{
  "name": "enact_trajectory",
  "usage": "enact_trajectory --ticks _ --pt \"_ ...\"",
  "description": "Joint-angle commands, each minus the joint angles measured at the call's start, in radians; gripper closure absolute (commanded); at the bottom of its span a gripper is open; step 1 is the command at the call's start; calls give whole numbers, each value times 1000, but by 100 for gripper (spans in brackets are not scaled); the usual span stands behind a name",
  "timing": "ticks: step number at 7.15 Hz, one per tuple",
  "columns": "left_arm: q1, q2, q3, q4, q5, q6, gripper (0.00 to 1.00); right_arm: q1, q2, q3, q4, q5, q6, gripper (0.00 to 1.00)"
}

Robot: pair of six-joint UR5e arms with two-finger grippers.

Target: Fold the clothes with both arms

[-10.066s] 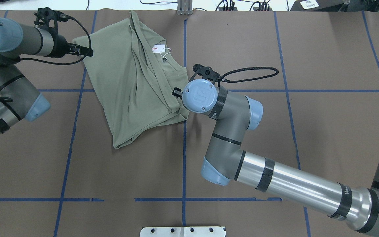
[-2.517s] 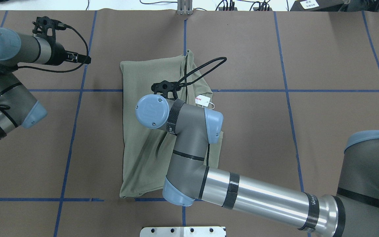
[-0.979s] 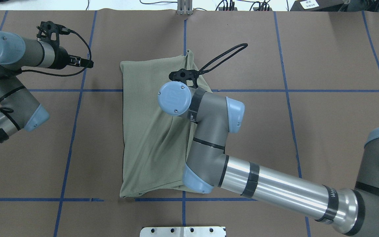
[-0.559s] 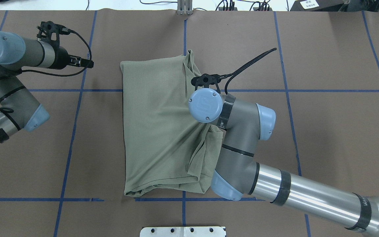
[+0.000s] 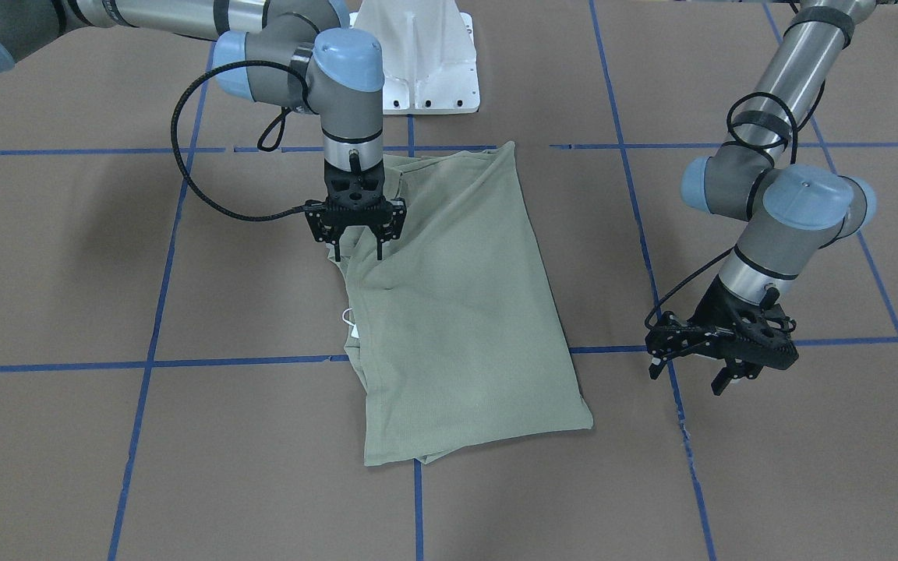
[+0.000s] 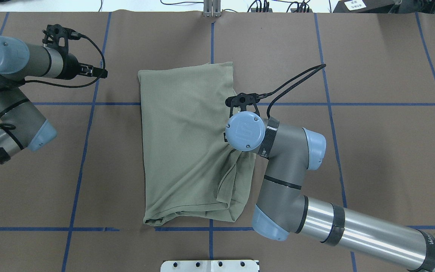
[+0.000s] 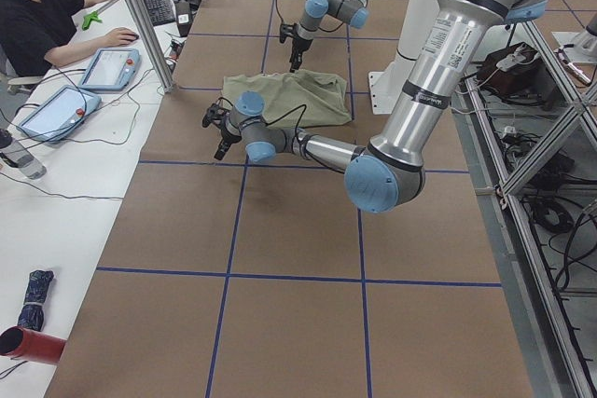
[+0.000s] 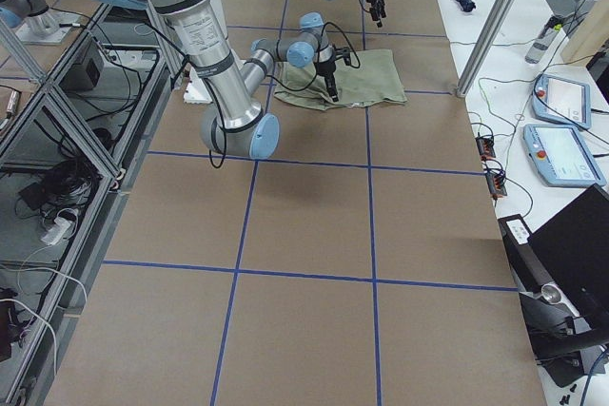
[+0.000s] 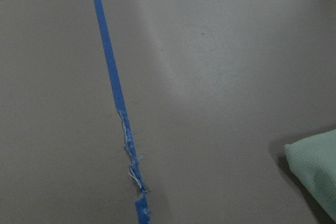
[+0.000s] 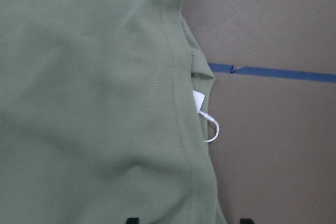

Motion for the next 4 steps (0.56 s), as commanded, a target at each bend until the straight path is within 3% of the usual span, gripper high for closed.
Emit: enact_trajectory --ticks 1,3,4 --pt "3 0 1 0 0 0 0 -81 6 26 -34 15 84 0" --pt "3 0 3 0 0 0 0 -116 67 -6 -175 61 70 0" --pt "3 0 4 0 0 0 0 -135 72 -20 -175 57 70 9"
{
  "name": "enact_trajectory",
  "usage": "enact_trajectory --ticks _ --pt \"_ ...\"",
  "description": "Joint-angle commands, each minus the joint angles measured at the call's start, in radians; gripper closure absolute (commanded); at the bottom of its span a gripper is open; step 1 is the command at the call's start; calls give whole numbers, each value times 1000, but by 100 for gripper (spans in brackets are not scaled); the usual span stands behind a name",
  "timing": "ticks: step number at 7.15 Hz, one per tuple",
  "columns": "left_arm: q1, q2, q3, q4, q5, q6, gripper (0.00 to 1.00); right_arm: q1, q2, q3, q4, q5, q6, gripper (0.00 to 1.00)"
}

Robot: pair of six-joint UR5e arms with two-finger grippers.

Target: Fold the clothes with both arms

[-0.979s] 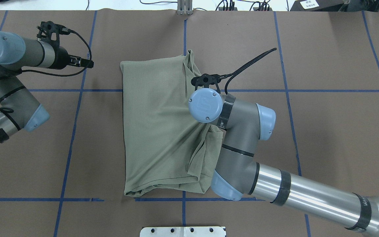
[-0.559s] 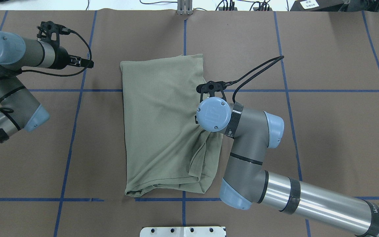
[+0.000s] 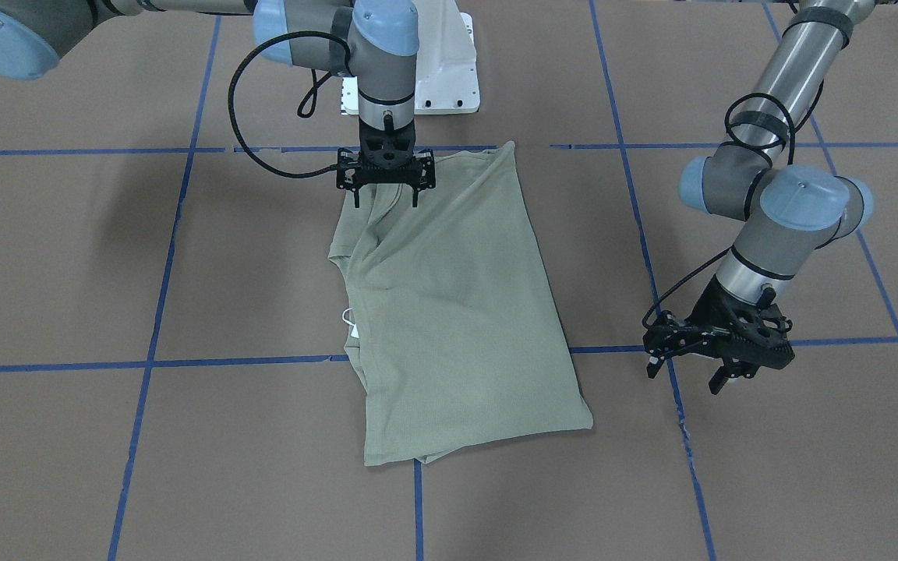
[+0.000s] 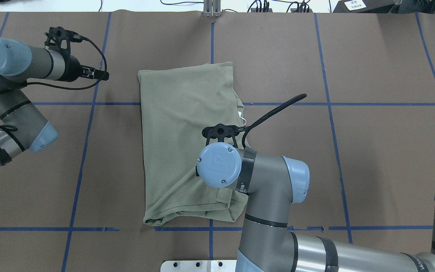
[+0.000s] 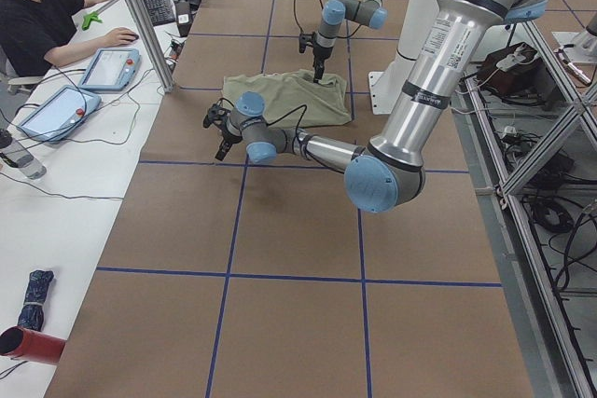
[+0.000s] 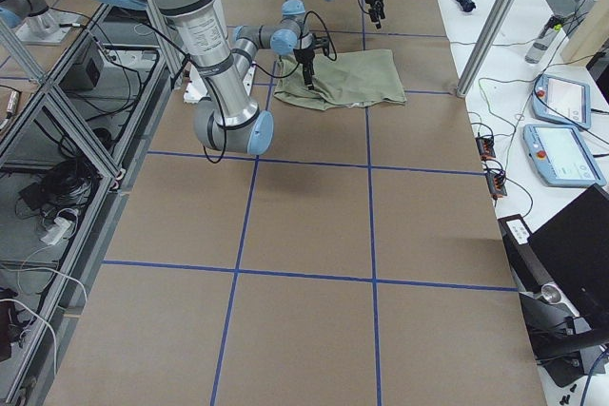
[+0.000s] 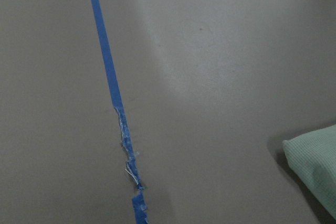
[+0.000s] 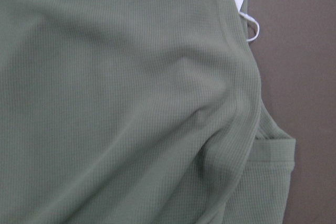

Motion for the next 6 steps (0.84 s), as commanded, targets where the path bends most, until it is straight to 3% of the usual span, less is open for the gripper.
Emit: enact_trajectory --ticks 1,2,6 --pt "2 0 1 0 0 0 0 -27 38 -46 -30 10 -15 30" --pt "2 0 0 0 0 0 0 -39 41 -64 -30 3 -53 37" --pt "3 2 0 0 0 0 0 -44 37 -54 -76 8 -95 42"
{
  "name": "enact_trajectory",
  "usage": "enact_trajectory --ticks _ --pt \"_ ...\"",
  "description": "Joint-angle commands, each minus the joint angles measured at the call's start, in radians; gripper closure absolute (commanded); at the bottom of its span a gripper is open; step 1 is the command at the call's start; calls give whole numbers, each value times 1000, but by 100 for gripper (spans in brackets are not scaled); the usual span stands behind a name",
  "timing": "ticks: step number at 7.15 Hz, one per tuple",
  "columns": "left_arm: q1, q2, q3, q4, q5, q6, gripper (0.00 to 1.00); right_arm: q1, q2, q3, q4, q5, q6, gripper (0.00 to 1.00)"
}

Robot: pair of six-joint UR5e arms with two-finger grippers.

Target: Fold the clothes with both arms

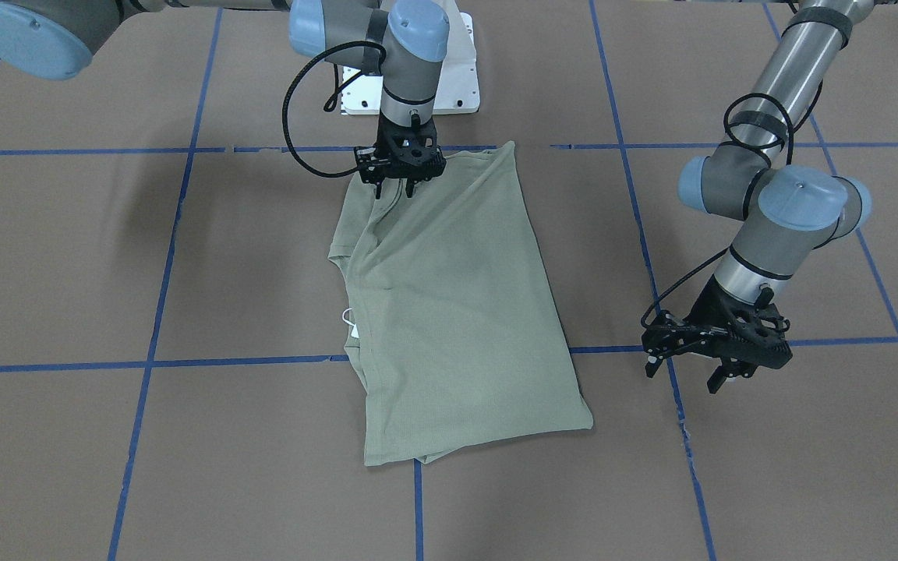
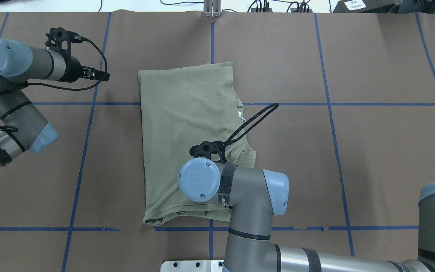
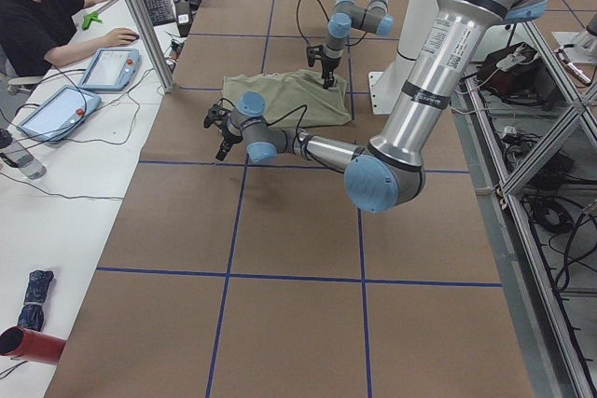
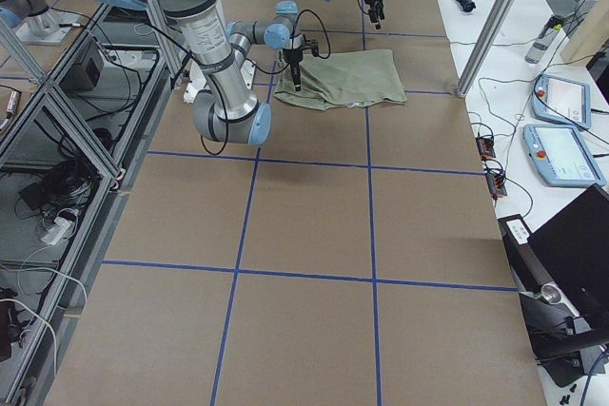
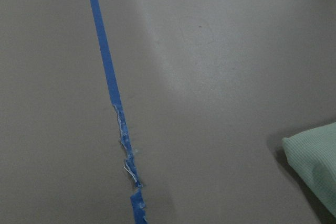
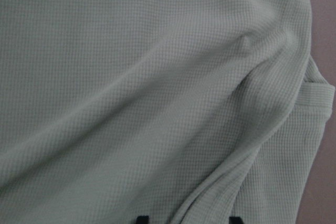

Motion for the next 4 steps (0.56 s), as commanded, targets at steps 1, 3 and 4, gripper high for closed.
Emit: enact_trajectory --ticks 1,3,4 --pt "2 1 0 0 0 0 0 -3 -2 1 -13 -1 -5 62" --pt "3 0 0 0 0 -2 0 -3 -2 6 -45 -13 4 100" --pt "3 0 0 0 0 -2 0 -3 -2 22 -48 -12 4 100"
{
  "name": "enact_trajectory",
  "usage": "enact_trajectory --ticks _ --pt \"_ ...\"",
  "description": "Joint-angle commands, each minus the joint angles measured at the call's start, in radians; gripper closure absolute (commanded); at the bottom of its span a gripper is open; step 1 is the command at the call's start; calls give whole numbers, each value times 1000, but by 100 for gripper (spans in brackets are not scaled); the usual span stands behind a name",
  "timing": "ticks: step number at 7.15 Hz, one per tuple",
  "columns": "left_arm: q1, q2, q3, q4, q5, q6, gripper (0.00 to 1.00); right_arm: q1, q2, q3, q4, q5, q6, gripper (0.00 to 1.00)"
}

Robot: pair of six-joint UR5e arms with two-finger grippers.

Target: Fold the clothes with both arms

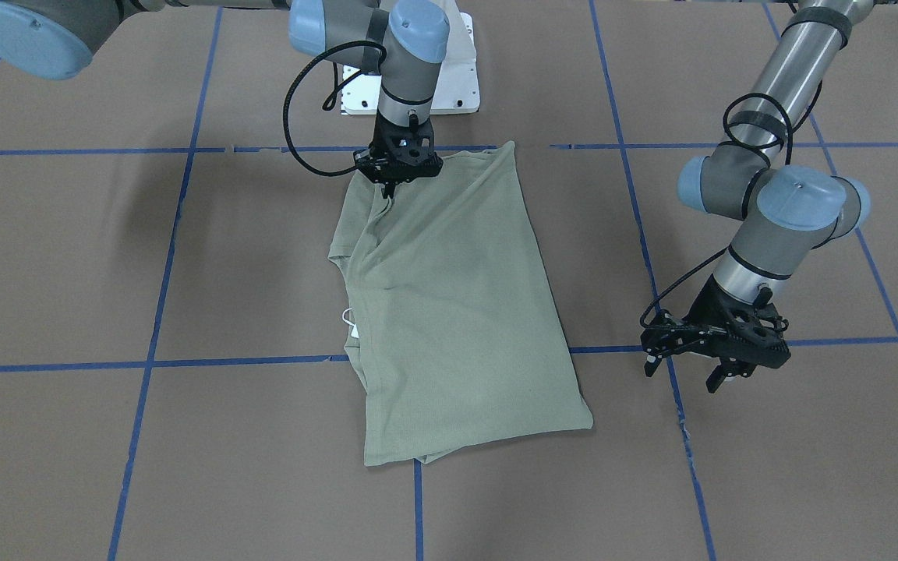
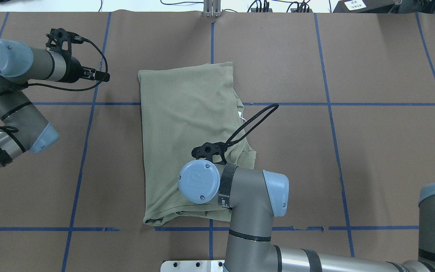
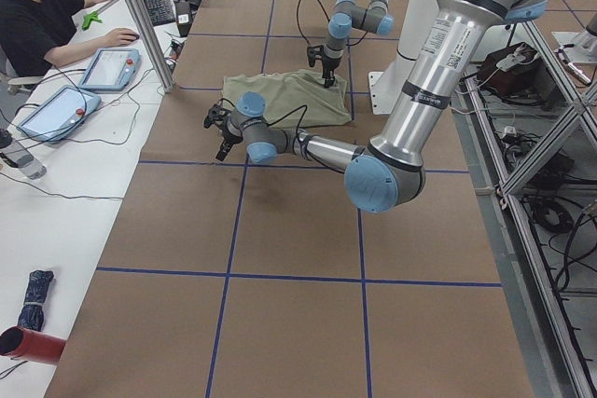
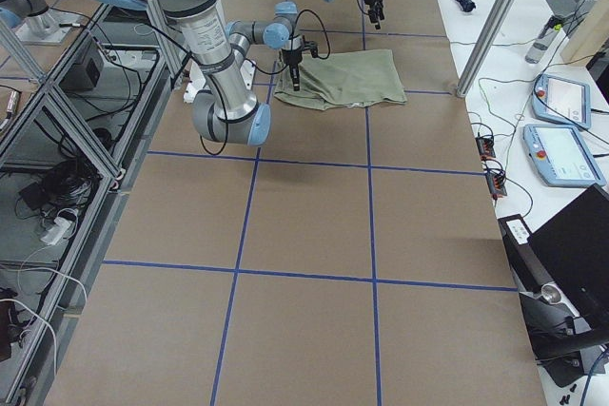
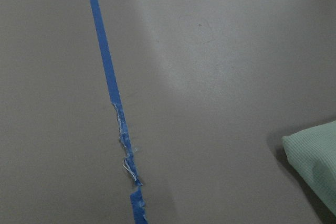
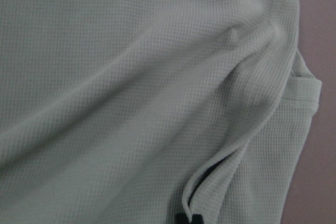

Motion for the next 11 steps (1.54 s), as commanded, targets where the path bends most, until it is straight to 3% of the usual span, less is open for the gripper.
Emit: enact_trajectory --ticks 1,3,5,6,7,8,10,11 --pt "1 1 0 0 0 -1 0 1 -23 49 -13 -3 3 100" --pt "1 1 -2 0 0 -1 0 1 -124 151 -20 -7 12 100" --pt "1 0 -3 0 0 -1 0 -12 -153 163 -20 -36 14 100" --pt "1 0 -5 0 0 -1 0 -20 -170 166 -15 -59 21 73" --pt "1 0 -6 0 0 -1 0 -31 -179 168 -10 -90 49 20" --pt "1 0 -9 0 0 -1 0 -31 -183 201 -7 -95 54 0" --pt "1 0 -43 5 -23 -32 0 -22 -193 348 17 -88 58 0" --pt "1 15 -104 18 -66 -95 0 -17 -224 369 131 -88 131 0"
